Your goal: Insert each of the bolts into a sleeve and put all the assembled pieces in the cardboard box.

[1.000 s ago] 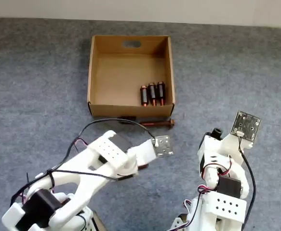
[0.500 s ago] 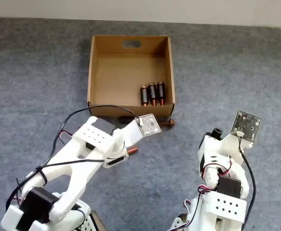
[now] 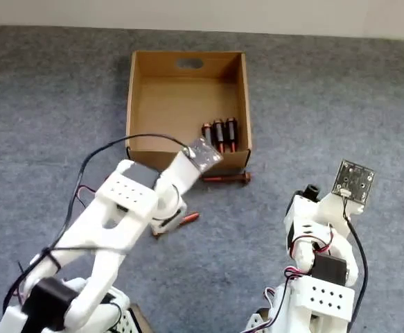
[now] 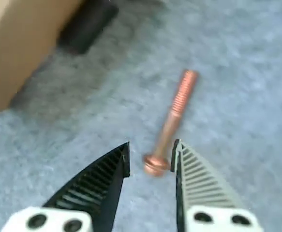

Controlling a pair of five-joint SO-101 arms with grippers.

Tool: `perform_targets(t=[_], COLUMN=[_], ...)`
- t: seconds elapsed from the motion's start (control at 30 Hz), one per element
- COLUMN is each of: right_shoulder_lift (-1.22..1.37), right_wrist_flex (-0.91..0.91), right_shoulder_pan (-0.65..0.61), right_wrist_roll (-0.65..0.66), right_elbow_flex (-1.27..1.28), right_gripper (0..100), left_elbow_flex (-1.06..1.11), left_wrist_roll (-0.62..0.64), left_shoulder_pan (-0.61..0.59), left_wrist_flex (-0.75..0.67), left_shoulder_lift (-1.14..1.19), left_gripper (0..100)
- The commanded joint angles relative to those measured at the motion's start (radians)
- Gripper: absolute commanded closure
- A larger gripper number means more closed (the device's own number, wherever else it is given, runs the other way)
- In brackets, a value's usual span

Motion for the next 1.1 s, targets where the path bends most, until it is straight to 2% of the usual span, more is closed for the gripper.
perform_targets(t=[0.0, 0.2, 0.37, 0.5, 0.63, 0.83, 1.07], right_shoulder_lift=[-0.008, -0.013, -0.013, -0.013, -0.013, -0.013, -0.013], right_wrist_flex=[-0.021, -0.024, -0.025, -0.025, -0.025, -0.025, -0.025], right_shoulder_pan=[0.008, 0.008, 0.008, 0.008, 0.008, 0.008, 0.008], right_wrist_roll=[-0.011, -0.011, -0.011, -0.011, -0.011, -0.011, -0.011], right_elbow_flex=[-0.008, 0.004, 0.01, 0.01, 0.01, 0.01, 0.01], right_gripper=[99.3, 99.3, 99.3, 99.3, 99.3, 99.3, 99.3], left_elbow_flex=[0.018, 0.127, 0.145, 0.079, -0.012, -0.035, 0.036], left_wrist_roll=[0.008, -0.083, -0.097, -0.109, -0.106, -0.058, -0.043], left_shoulder_pan=[0.107, 0.176, 0.173, 0.168, 0.116, 0.028, -0.008], left_wrist_flex=[0.055, -0.006, -0.057, -0.052, -0.052, -0.06, -0.103], left_shoulder_lift=[-0.082, -0.067, 0.022, 0.151, 0.262, 0.206, 0.058], left_gripper=[86, 99, 94, 89, 88, 88, 88])
